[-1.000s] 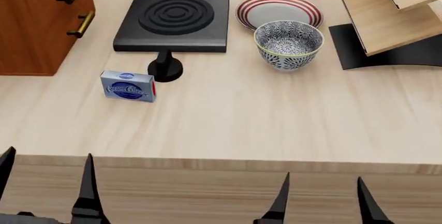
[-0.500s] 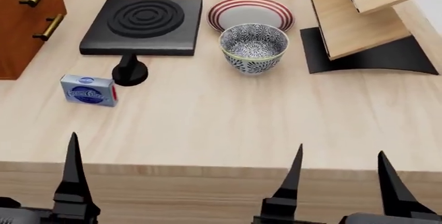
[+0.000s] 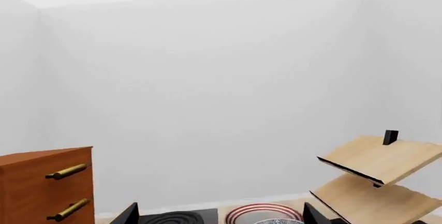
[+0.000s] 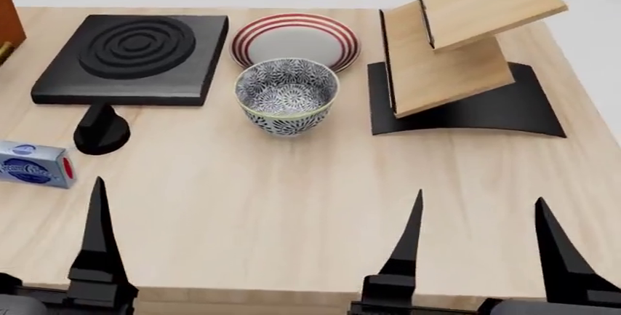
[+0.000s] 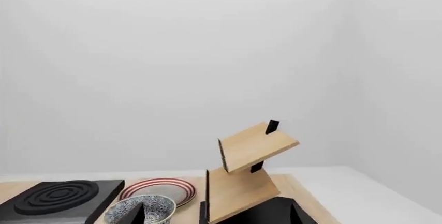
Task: Pick up the cream cheese and put it in the bowl.
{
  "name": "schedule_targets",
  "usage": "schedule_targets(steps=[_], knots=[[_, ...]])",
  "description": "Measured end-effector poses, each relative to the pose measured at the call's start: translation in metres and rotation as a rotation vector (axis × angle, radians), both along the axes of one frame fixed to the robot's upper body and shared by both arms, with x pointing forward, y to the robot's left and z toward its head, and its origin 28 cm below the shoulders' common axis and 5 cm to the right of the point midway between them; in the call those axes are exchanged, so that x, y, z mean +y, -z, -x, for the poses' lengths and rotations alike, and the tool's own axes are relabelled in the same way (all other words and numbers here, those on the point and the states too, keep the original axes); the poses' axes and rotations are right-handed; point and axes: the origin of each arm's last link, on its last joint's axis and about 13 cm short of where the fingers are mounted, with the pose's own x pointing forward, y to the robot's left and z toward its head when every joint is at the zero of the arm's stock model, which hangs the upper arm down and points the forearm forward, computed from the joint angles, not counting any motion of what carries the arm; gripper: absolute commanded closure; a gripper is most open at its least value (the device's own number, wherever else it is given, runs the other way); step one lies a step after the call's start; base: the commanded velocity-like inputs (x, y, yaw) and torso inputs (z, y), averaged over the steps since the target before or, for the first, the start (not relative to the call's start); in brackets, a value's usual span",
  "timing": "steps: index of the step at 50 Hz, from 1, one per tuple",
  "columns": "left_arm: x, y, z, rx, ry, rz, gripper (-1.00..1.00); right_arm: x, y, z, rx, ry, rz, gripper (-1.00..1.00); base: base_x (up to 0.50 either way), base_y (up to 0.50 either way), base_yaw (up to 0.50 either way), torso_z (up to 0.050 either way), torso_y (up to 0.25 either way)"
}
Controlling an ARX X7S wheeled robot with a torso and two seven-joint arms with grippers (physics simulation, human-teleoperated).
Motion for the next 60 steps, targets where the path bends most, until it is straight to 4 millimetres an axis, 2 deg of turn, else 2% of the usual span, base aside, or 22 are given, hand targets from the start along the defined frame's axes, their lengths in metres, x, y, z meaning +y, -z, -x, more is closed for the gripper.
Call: schedule_targets(steps=[14,36,60], knots=[[-0.0008,-0.0013,0.0007,-0.004,0.003,0.002,-1.00,0.0006,-0.0015,0.0013,-0.010,-0.011,0.006,-1.00,0.31,-0.22,0.00,0.000,0.000],[0.0000,0.0024,0.0002,0.004,0.002,0.007,-1.00,0.0028,0.0001,0.0013,-0.012,-0.031,0.021,-1.00,0.29,0.19,0.00,0.000,0.000],[-0.0004,0.0024,0.0014,0.002,0.004,0.009,-1.00,0.0019,-0.0072,0.0050,-0.045,-0.028,0.026,-1.00,0.35,0.01,0.00,0.000,0.001]])
